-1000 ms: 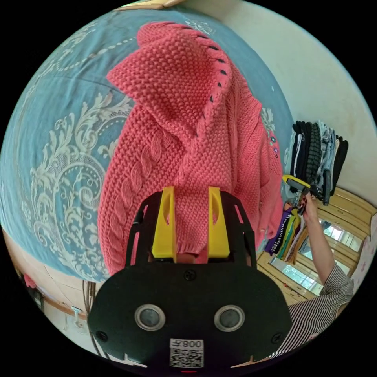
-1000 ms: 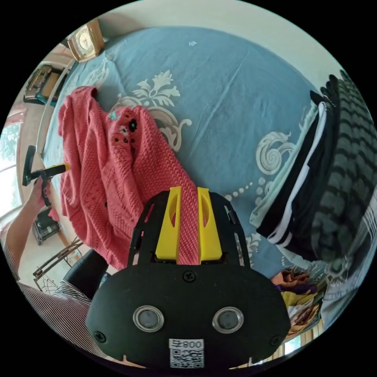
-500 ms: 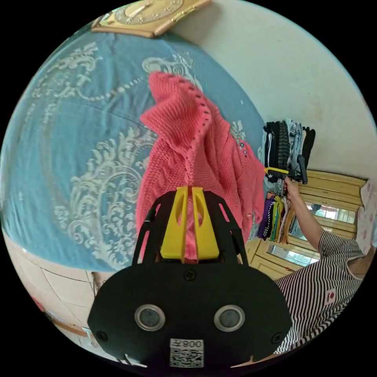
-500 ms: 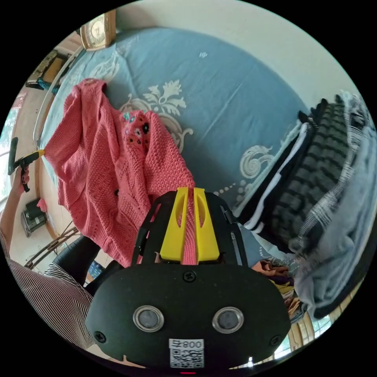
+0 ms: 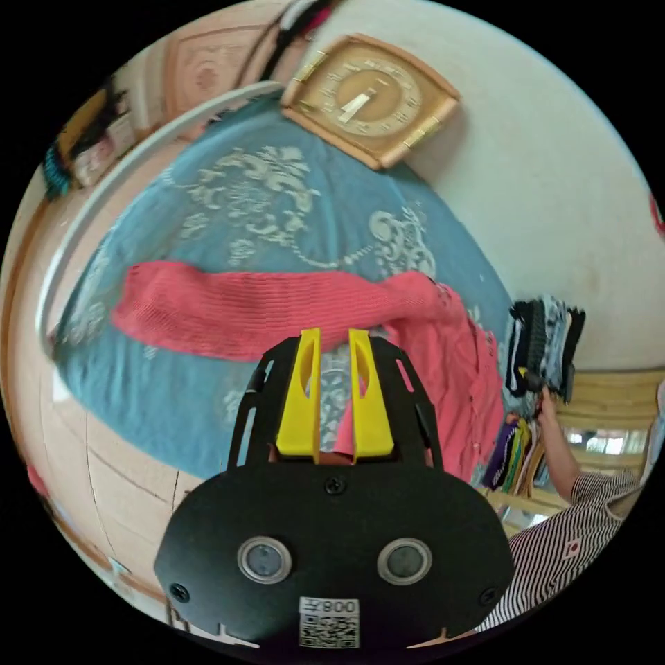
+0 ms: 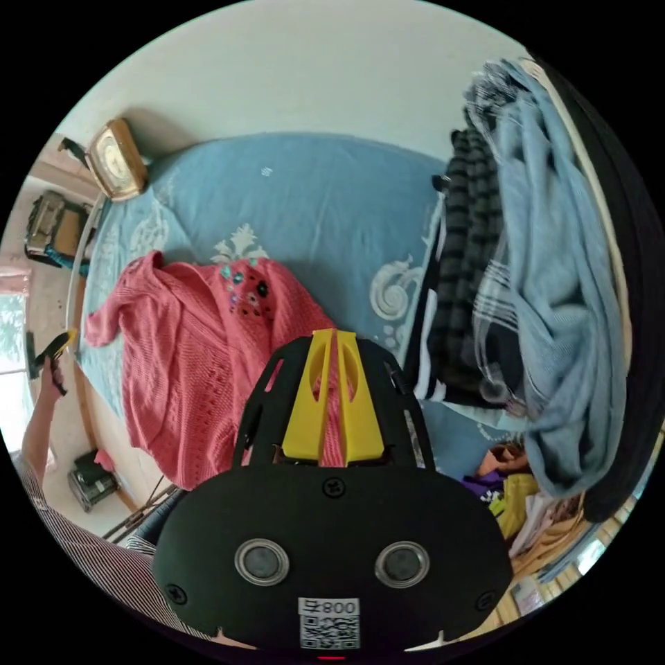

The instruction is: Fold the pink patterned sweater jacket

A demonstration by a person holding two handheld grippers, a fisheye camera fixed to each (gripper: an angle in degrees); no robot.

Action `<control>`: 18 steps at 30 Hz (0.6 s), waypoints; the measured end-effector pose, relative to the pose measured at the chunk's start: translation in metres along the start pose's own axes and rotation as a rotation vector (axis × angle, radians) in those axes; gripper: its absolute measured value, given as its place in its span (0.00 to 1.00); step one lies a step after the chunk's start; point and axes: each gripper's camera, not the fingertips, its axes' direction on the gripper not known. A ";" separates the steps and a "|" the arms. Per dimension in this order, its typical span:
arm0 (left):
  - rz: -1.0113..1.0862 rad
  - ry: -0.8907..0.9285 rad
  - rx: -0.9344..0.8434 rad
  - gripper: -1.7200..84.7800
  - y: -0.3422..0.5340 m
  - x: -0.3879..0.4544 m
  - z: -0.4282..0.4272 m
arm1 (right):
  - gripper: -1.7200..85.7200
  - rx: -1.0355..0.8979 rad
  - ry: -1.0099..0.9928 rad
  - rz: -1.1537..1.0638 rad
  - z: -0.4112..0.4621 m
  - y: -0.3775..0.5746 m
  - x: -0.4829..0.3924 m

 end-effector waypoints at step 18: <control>0.488 -0.138 -0.347 0.08 -0.132 0.171 0.184 | 0.06 -0.123 0.017 -0.340 0.105 -0.057 -0.080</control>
